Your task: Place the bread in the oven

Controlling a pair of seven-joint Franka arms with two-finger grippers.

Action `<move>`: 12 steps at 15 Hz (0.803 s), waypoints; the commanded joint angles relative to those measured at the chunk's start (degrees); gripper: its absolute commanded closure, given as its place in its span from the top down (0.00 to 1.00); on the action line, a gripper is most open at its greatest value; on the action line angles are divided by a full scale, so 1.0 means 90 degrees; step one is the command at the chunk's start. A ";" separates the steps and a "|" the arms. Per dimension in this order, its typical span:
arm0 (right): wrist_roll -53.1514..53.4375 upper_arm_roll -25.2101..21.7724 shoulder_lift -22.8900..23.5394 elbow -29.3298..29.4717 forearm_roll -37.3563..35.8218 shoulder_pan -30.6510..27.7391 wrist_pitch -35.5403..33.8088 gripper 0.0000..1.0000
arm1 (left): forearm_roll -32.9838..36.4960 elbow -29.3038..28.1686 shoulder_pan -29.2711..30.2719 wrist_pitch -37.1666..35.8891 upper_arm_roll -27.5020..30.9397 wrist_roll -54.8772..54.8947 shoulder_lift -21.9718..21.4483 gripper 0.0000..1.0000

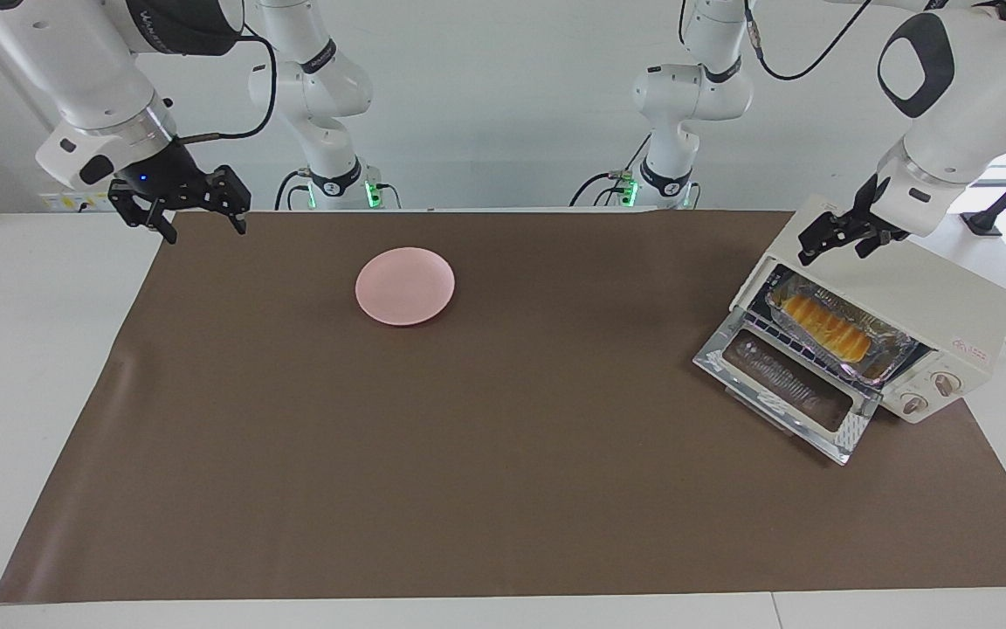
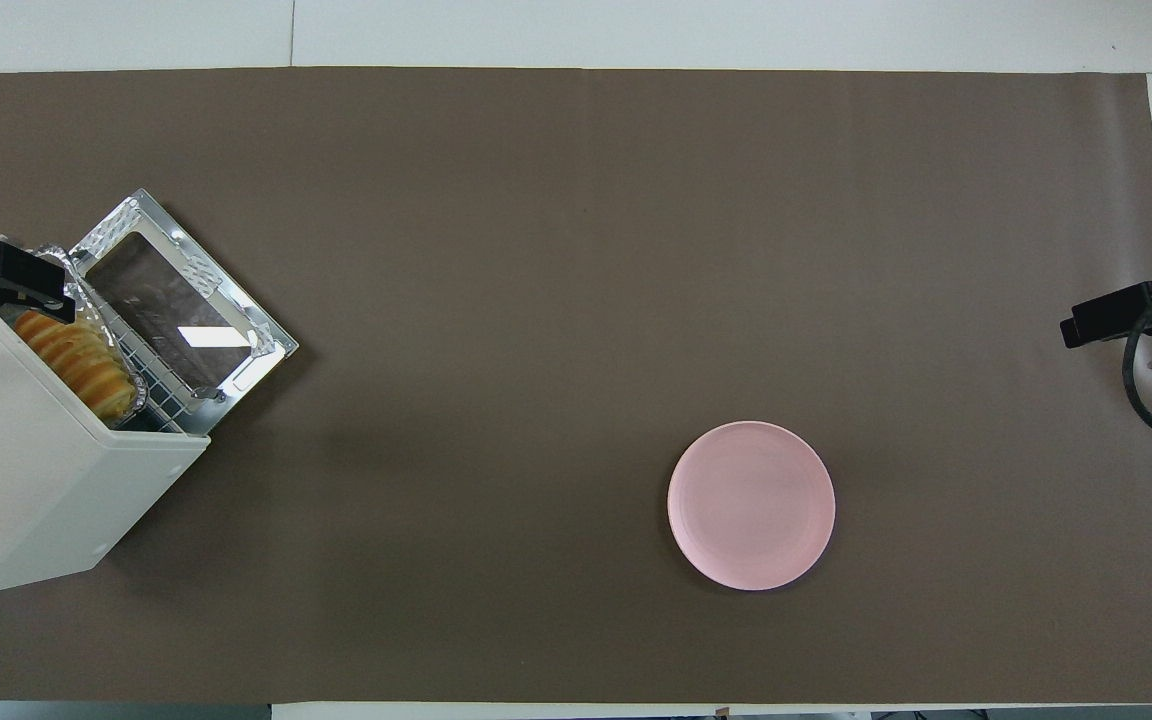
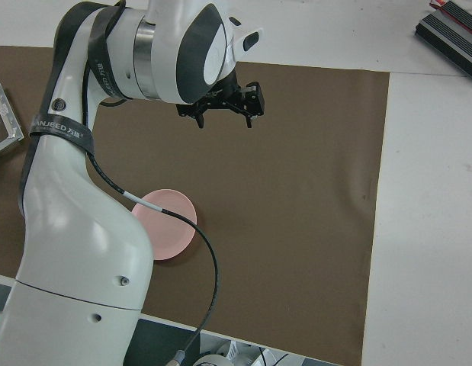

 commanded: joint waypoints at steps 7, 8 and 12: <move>0.0113 0.0064 -0.0051 -0.0035 -0.0059 -0.0058 -0.0071 1.00 | -0.0093 -0.0375 0.0635 -0.0109 -0.0733 0.0322 -0.0421 1.00; 0.0113 0.0064 -0.0051 -0.0035 -0.0059 -0.0058 -0.0071 1.00 | -0.0084 -0.0385 0.0626 -0.0148 -0.0734 0.0322 -0.0421 1.00; 0.0113 0.0064 -0.0051 -0.0035 -0.0059 -0.0058 -0.0071 1.00 | -0.0025 -0.0366 0.0567 -0.0099 -0.0724 0.0303 -0.0392 1.00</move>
